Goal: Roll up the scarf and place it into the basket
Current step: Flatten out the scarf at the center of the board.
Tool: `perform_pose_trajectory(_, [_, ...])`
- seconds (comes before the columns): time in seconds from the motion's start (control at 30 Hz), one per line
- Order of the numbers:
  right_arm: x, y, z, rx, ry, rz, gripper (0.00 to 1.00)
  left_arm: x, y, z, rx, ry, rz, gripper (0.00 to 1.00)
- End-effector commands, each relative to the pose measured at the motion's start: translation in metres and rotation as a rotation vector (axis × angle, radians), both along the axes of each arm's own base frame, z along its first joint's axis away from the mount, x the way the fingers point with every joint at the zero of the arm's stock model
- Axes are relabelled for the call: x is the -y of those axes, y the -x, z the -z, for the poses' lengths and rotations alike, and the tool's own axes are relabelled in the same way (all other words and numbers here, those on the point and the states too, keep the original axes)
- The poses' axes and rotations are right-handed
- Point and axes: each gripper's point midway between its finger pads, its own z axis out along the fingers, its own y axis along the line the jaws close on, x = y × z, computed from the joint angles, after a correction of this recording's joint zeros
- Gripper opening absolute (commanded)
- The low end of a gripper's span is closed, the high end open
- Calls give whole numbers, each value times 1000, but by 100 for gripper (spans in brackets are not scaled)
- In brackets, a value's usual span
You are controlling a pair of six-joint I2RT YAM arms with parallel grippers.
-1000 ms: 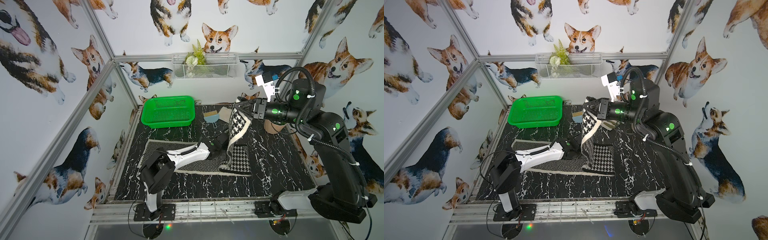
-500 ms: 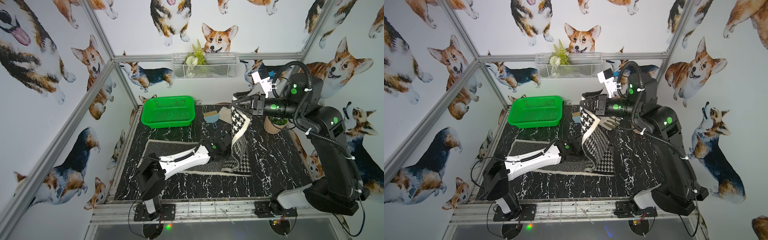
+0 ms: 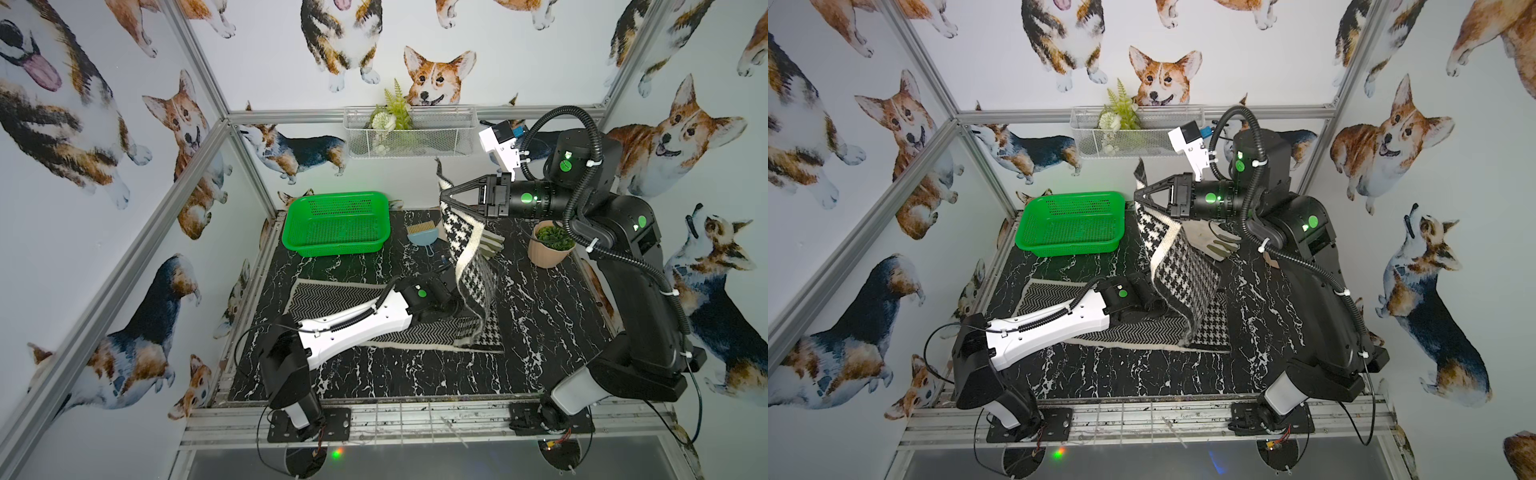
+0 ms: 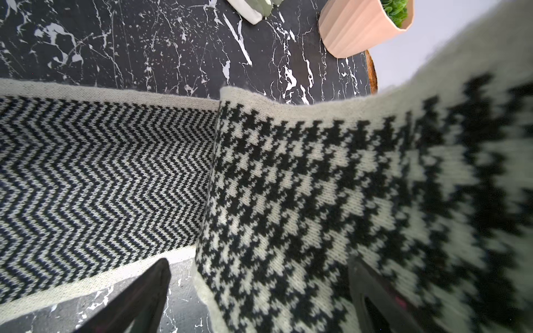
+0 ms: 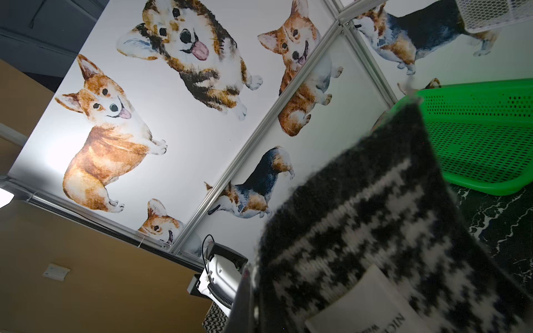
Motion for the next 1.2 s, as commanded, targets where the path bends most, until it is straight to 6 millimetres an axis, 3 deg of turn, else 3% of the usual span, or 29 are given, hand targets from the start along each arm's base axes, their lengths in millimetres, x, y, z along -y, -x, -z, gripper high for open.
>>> perform_pose_trajectory(0.0, [-7, -4, 2, 7, -28, -7, 0, -15, -3, -5, 22, -4, -58, 99])
perform_pose_trajectory(0.17, [-14, -13, 16, -7, -19, 2, 0, -35, -11, 5, 30, -56, -95, 100])
perform_pose_trajectory(0.3, [-25, -23, 32, -29, -10, 2, 0, -69, -22, 18, 32, -143, -151, 100])
perform_pose_trajectory(0.57, [-69, -25, 74, -33, -1, -57, 0, -199, -49, 51, -17, -286, -368, 100])
perform_pose_trajectory(0.67, [-88, -22, 90, -44, -7, -94, 0, -233, -50, 49, -20, -315, -412, 100])
perform_pose_trajectory(0.83, [-122, -18, 120, -78, -12, -155, 0, -273, -51, 39, -7, -331, -476, 100])
perform_pose_trajectory(1.03, [-161, -15, 147, -123, -10, -220, 0, -306, -50, 36, -30, -317, -539, 100])
perform_pose_trajectory(1.17, [-183, -23, 172, -178, -6, -238, 0, -330, -46, 31, -43, -310, -601, 100])
